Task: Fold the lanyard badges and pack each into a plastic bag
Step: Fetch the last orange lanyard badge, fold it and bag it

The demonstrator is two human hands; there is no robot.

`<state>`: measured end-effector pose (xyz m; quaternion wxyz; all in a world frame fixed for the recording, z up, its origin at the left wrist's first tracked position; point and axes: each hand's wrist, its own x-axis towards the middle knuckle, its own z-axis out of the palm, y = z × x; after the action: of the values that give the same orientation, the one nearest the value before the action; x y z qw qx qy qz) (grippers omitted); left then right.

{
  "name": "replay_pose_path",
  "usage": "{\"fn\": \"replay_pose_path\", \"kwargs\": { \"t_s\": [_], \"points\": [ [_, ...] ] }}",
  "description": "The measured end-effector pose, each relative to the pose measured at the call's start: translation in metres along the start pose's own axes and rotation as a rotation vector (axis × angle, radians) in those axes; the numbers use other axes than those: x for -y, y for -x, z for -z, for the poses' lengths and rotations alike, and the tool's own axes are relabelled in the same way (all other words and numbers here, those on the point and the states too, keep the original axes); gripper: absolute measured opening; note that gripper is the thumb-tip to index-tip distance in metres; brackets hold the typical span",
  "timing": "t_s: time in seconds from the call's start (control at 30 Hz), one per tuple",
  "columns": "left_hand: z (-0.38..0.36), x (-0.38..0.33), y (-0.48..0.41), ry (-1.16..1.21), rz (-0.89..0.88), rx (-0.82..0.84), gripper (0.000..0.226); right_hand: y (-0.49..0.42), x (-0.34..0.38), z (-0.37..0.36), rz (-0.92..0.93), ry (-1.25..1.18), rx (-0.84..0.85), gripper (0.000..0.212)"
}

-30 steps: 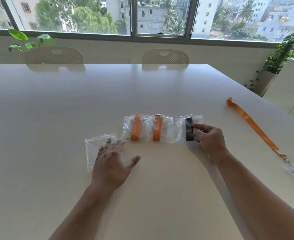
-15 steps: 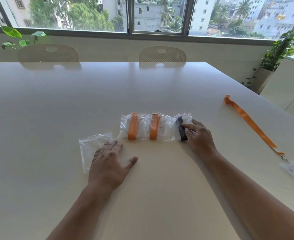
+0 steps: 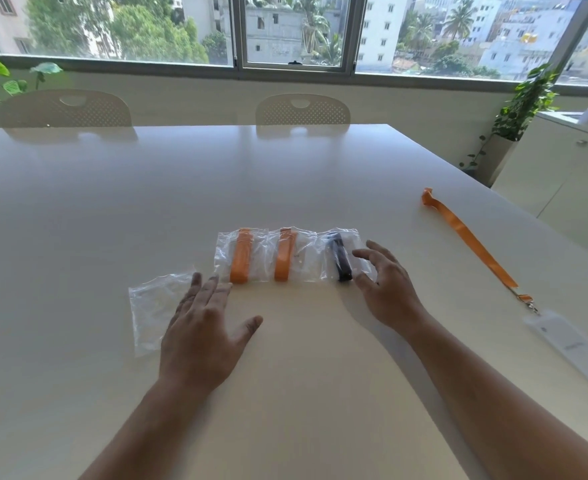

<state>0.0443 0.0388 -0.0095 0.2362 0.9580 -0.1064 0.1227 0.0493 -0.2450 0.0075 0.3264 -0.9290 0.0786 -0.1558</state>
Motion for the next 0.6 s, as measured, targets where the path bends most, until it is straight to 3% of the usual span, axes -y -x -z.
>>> {"fn": "replay_pose_path", "kwargs": {
  "t_s": [0.2, 0.37, 0.6],
  "points": [
    [-0.028, -0.068, -0.009, 0.027, -0.282, 0.115, 0.078, 0.022, -0.024, 0.043, -0.033, 0.121, 0.062, 0.050],
    [-0.054, -0.118, -0.027, 0.155, -0.317, 0.260, 0.077, 0.043, -0.061, 0.097, -0.251, 0.224, 0.019, 0.066],
    [-0.086, -0.180, -0.037, 0.188, -0.456, 0.326, 0.074, 0.064, -0.095, 0.148, -0.483, 0.311, -0.041, 0.078]
  ]
}}
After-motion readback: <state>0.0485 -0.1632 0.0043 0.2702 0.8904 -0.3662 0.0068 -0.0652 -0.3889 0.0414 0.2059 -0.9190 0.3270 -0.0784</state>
